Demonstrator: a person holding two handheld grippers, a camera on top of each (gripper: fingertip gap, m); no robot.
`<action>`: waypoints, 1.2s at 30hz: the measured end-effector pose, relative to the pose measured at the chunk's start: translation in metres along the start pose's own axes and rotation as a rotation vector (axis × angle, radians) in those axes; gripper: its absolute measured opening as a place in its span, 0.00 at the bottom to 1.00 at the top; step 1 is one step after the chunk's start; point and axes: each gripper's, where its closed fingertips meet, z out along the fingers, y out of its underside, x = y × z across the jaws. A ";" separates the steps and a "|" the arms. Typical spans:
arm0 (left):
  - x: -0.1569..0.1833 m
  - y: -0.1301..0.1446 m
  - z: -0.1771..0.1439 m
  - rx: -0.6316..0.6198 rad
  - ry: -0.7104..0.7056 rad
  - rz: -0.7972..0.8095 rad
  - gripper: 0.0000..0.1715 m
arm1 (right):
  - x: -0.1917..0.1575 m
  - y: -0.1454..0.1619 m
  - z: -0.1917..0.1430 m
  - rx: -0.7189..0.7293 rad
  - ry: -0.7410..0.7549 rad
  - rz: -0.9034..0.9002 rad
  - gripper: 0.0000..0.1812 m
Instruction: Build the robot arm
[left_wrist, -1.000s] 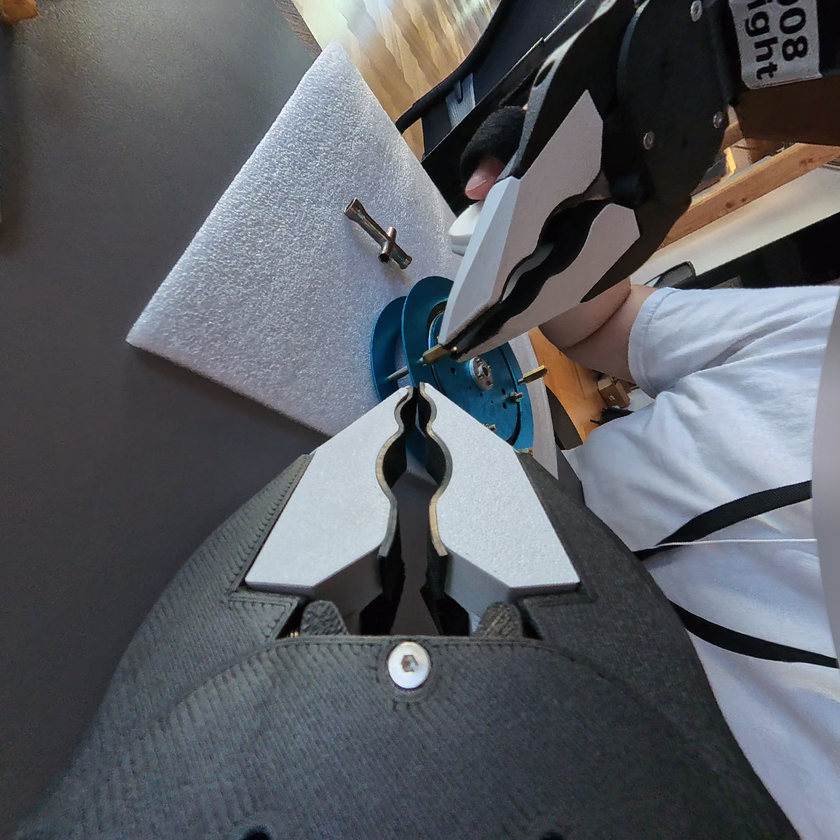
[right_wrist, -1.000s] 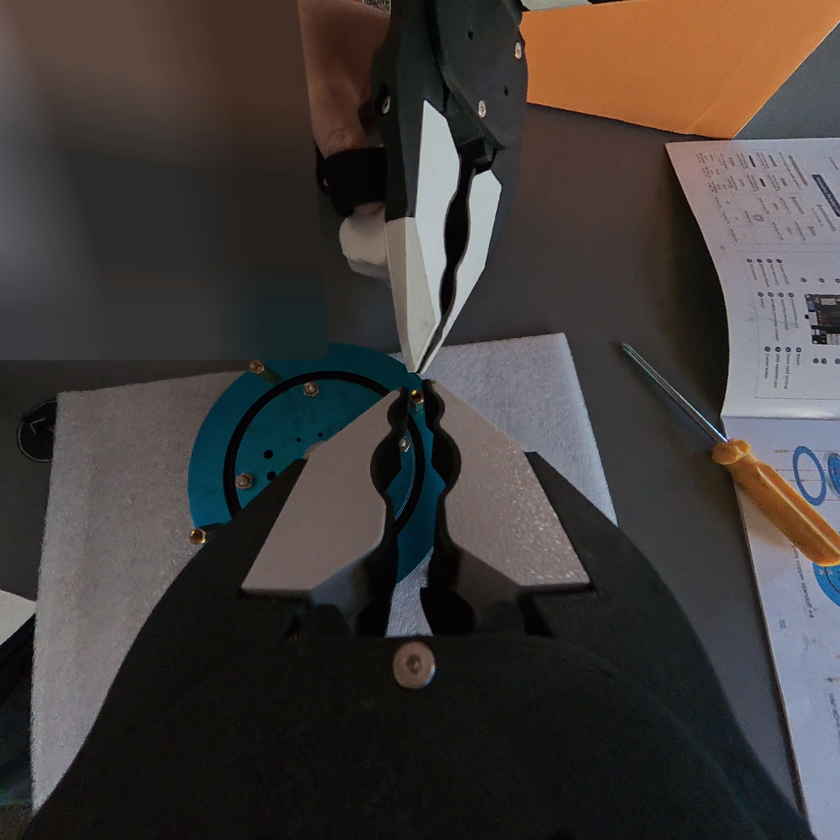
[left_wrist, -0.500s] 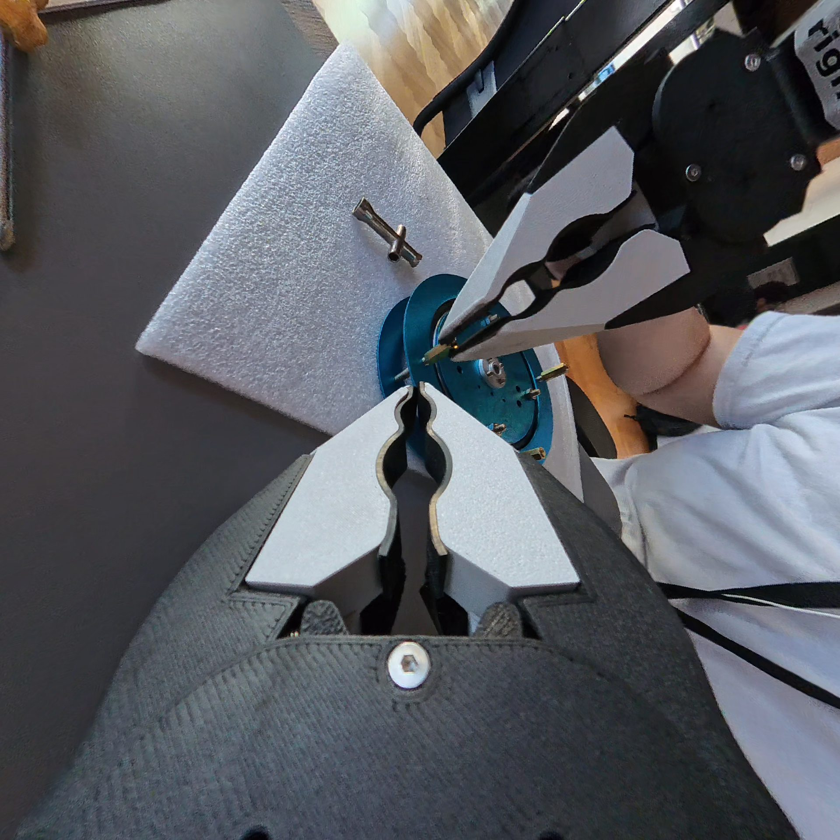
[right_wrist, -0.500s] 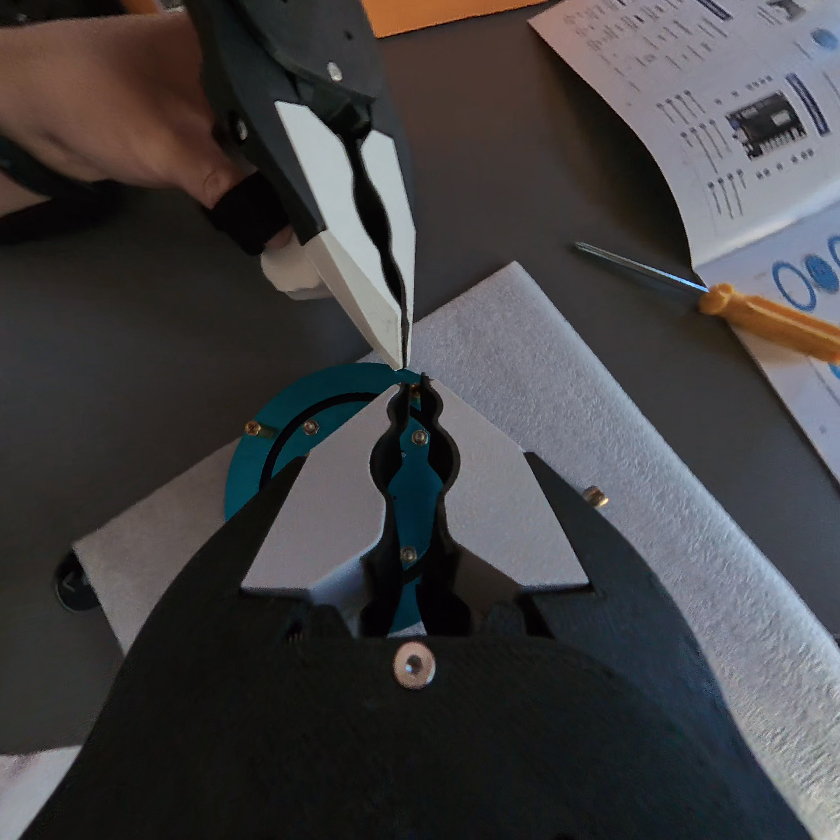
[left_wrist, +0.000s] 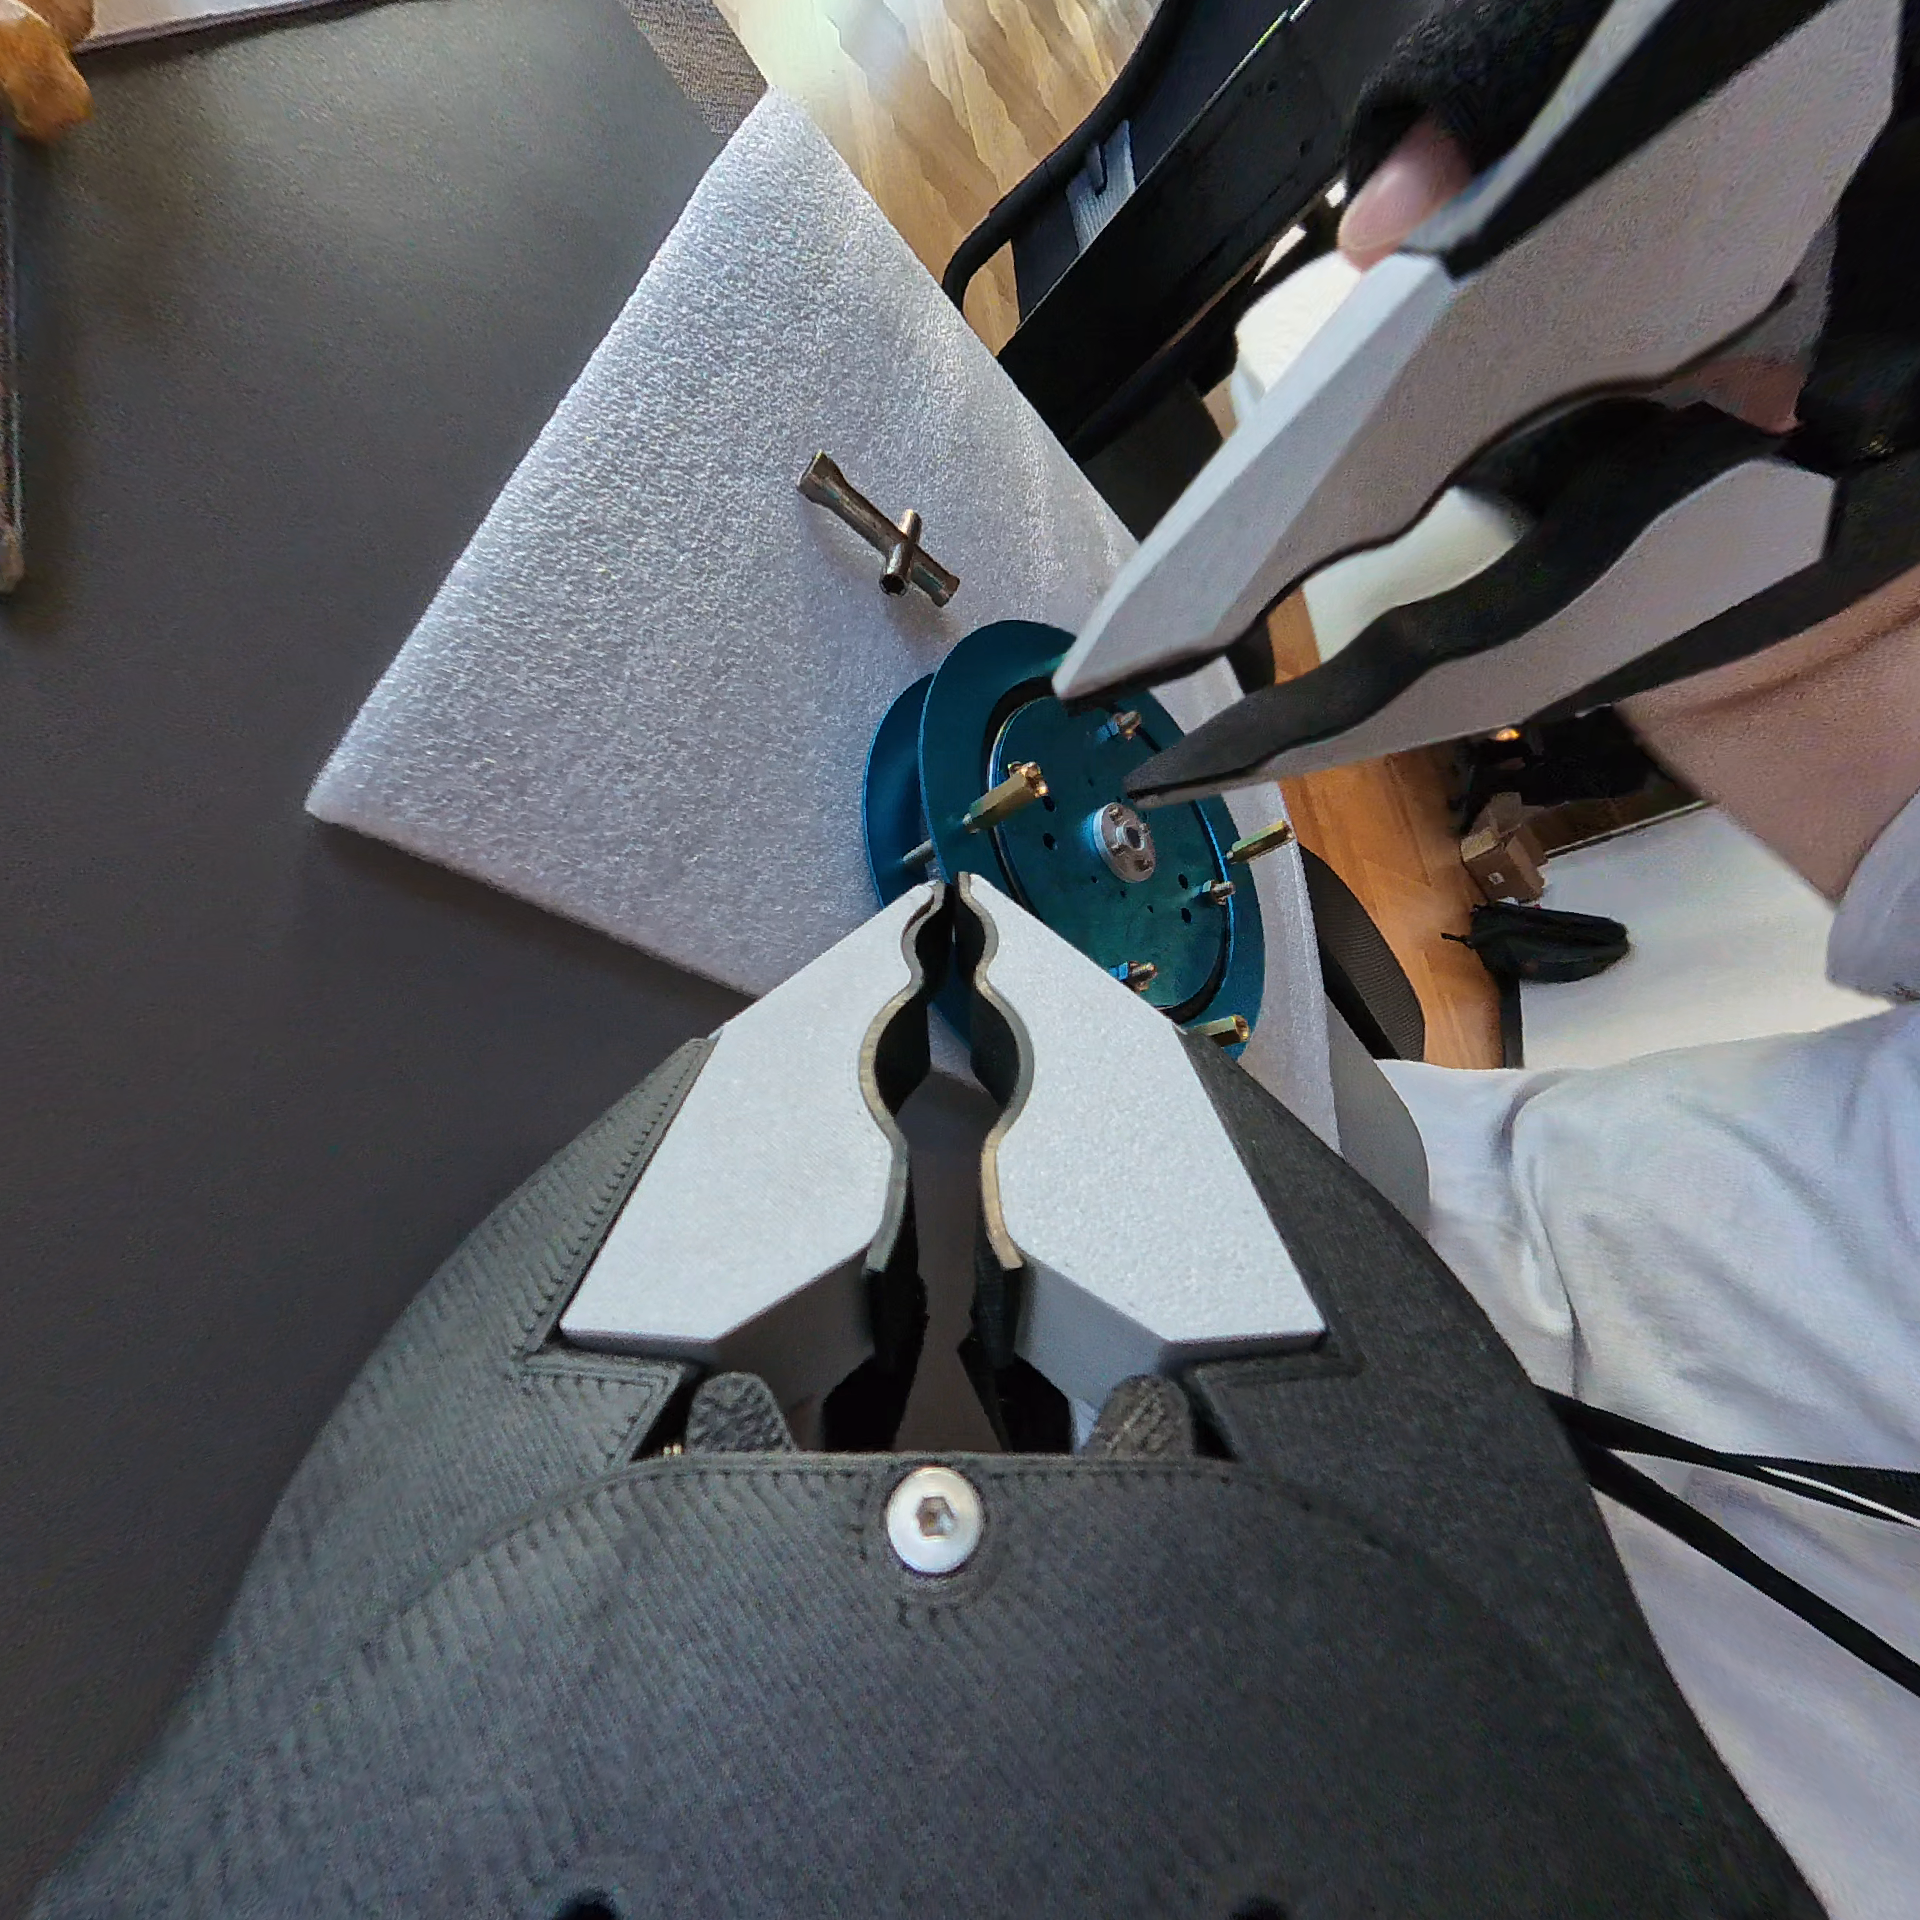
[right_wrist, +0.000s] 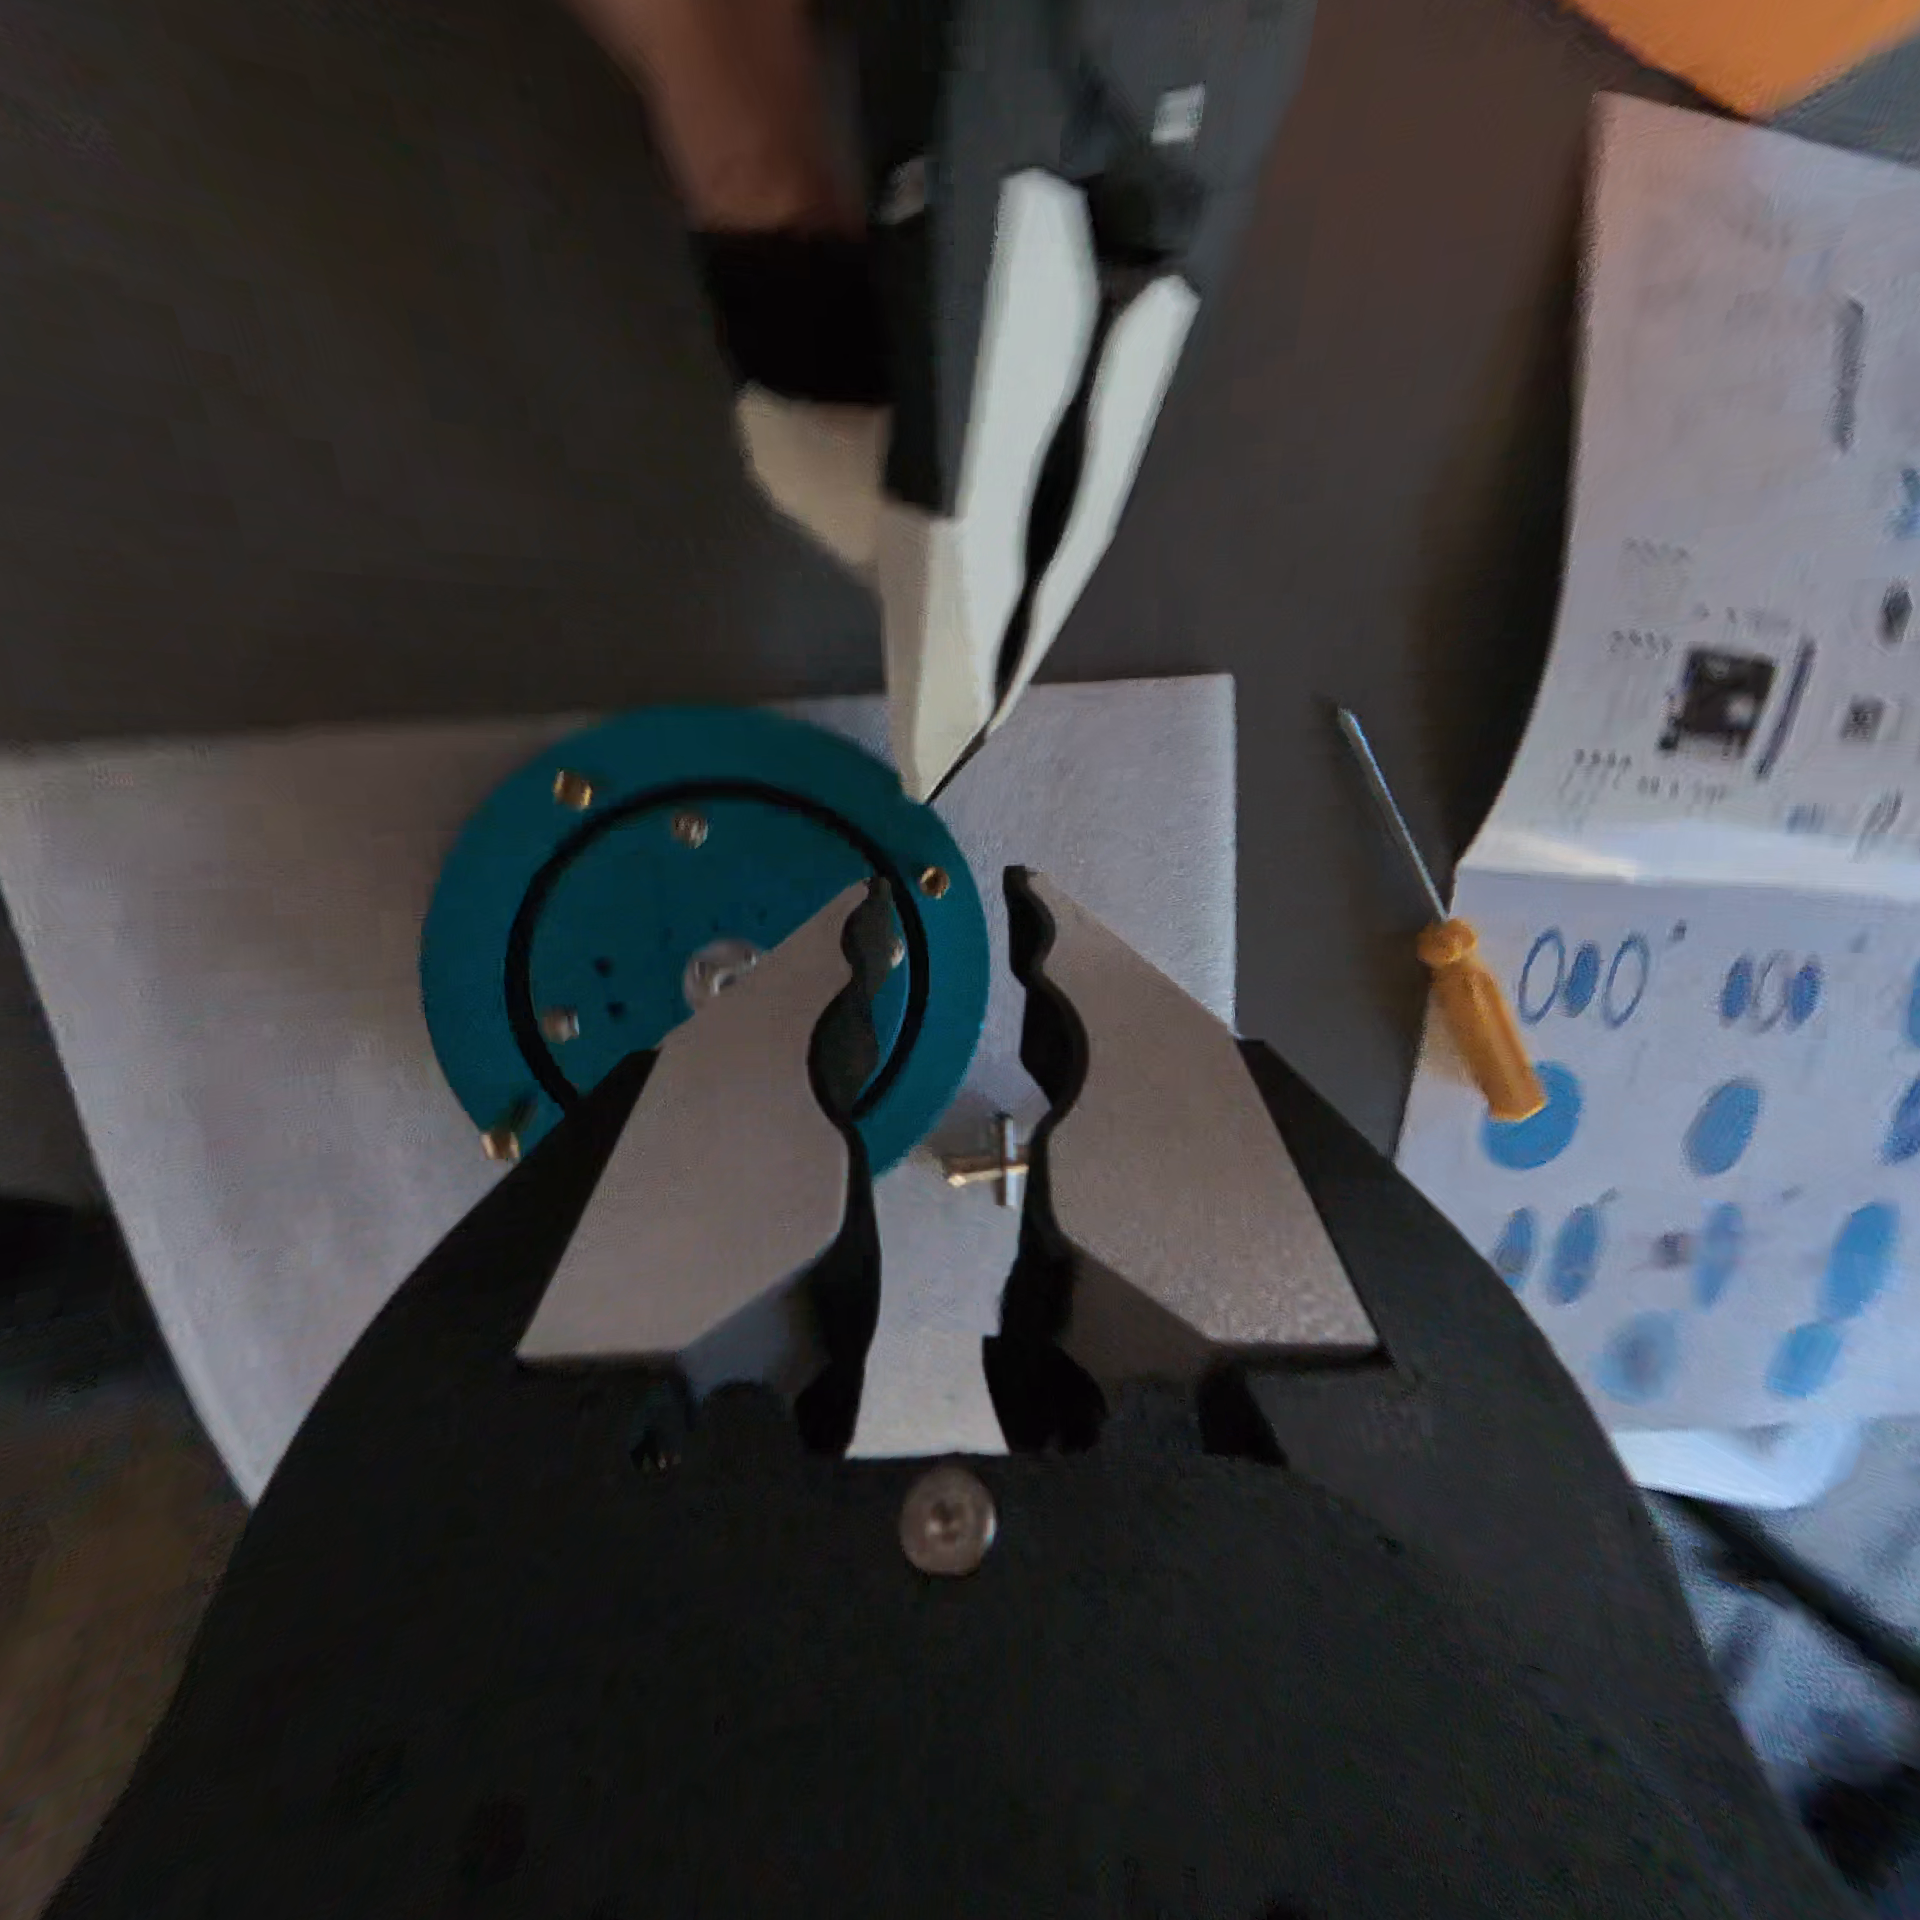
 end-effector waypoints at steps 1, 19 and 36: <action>0.000 0.000 0.000 0.000 0.006 -0.004 0.00 | -0.001 0.003 0.001 -0.053 -0.016 -0.104 0.12; -0.001 0.001 0.001 -0.003 0.007 -0.007 0.00 | -0.005 0.010 0.022 -0.291 -0.117 -0.119 0.03; 0.000 0.000 0.001 -0.004 -0.006 0.015 0.00 | -0.004 0.009 0.020 -0.290 -0.041 0.251 0.05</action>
